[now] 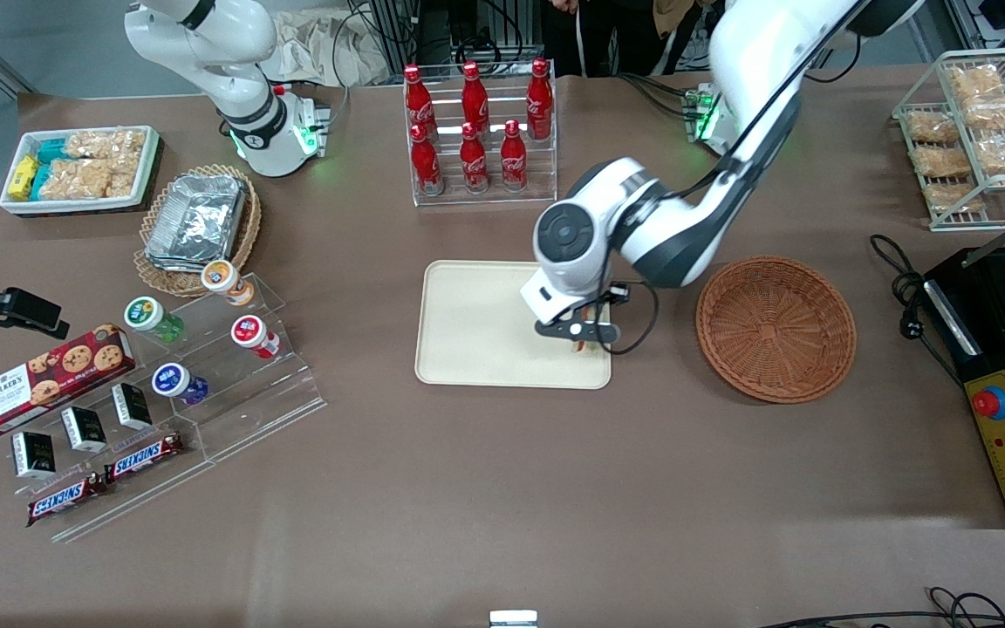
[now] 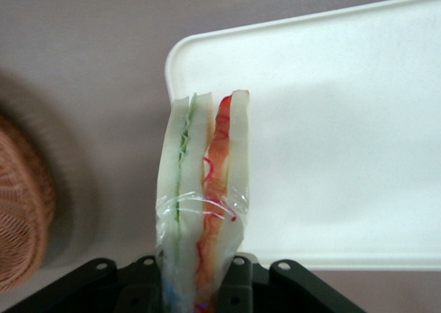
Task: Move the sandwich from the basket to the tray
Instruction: 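Carry the held sandwich with the left gripper over the cream tray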
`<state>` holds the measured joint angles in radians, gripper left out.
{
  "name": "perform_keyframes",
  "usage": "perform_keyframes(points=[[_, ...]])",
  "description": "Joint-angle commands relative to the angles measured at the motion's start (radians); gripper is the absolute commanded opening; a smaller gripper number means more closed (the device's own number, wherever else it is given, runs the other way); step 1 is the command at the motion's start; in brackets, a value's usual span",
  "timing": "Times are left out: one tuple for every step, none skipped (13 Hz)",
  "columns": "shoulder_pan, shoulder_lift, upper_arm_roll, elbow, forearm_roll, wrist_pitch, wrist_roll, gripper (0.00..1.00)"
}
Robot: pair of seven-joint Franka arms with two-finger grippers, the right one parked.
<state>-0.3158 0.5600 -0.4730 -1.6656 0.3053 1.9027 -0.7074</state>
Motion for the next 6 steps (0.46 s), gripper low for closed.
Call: perform_keyframes(points=[[-0.011,0.073,-0.001,0.029,0.067,0.042,-0.039,0.01],[-0.012,0.101,-0.001,0.026,0.113,0.059,-0.067,0.04],[-0.011,0.118,-0.001,0.020,0.150,0.074,-0.093,0.15],[-0.012,0.130,-0.001,0.018,0.165,0.087,-0.108,0.61],[-0.012,0.138,-0.001,0.018,0.167,0.096,-0.113,1.00],[-0.014,0.142,-0.001,0.018,0.167,0.098,-0.115,1.00]])
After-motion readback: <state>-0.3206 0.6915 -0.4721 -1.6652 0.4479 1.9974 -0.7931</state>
